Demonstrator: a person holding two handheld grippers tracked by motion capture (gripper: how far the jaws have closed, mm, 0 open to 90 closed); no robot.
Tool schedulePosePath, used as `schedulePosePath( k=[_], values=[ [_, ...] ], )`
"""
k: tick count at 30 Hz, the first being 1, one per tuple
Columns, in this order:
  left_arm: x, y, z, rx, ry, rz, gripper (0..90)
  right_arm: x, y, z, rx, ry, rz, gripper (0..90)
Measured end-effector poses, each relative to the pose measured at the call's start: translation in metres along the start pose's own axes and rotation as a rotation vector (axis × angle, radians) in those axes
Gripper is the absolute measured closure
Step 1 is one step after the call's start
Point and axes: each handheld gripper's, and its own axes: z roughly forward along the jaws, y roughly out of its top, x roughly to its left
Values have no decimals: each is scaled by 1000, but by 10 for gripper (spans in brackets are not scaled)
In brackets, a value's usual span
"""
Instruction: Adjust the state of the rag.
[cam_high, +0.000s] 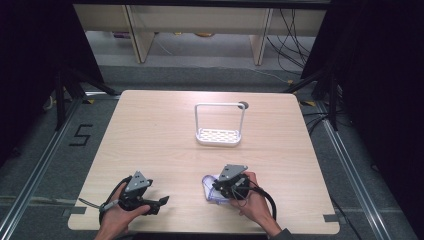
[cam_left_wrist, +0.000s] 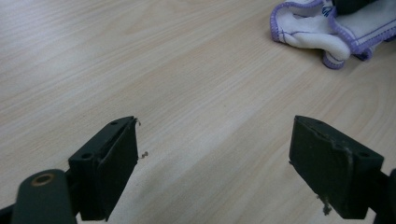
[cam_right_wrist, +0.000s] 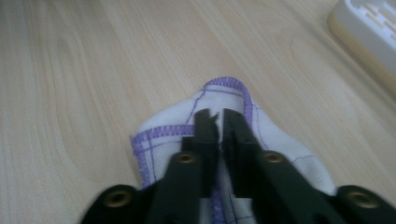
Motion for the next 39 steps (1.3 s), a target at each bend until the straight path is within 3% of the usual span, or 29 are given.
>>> schedulePosePath(
  k=[3, 5, 7, 9, 11, 14, 19, 21, 22, 23, 27, 28, 29, 32, 34, 35, 38, 39],
  values=[
    [2, 0, 0, 9, 5, 1, 153, -3, 5, -17, -45, 0, -21, 894],
    [3, 0, -1, -1, 7, -7, 153, -7, 7, -34, -103, -23, -1, 894],
    [2, 0, -1, -2, 8, -6, 153, -18, 1, -56, -171, -44, 50, 894],
    [3, 0, -1, 16, 13, 6, 153, -23, -3, -61, -193, -49, 74, 894],
    [0, 0, 1, -4, 1, -1, 161, -37, -16, -73, -228, -69, 165, 894],
    [-2, 0, 1, 5, 6, 28, 179, -45, -23, -78, -253, -86, 194, 894],
    [-5, 1, 5, 11, -11, 46, 199, -64, -45, -85, -243, -139, 255, 894],
    [-9, 2, 9, -4, -25, 48, 212, -68, -53, -87, -224, -148, 333, 894],
    [-11, 3, 10, 0, -39, 54, 221, -74, -58, -87, -226, -168, 317, 894],
    [-16, 5, 14, -17, -62, 54, 229, -79, -65, -88, -213, -182, 351, 895],
    [-23, 11, 21, -47, -101, 46, 233, -90, -76, -86, -194, -187, 375, 895],
    [-26, 13, 25, -60, -108, 46, 242, -94, -81, -85, -183, -195, 426, 894],
    [-29, 16, 27, -59, -119, 52, 245, -98, -84, -85, -170, -192, 414, 894],
    [-44, 28, 40, -82, -165, 90, 270, -102, -88, -83, -172, -203, 412, 894],
    [-56, 37, 50, -82, -199, 143, 277, -103, -88, -82, -174, -197, 412, 894],
    [-67, 46, 60, -84, -240, 178, 282, -102, -87, -82, -161, -200, 412, 894],
    [-77, 53, 68, -74, -243, 194, 287, -102, -87, -80, -157, -199, 411, 894],
    [-80, 56, 72, -76, -250, 225, 293, -102, -88, -80, -160, -200, 412, 894]
  ],
)
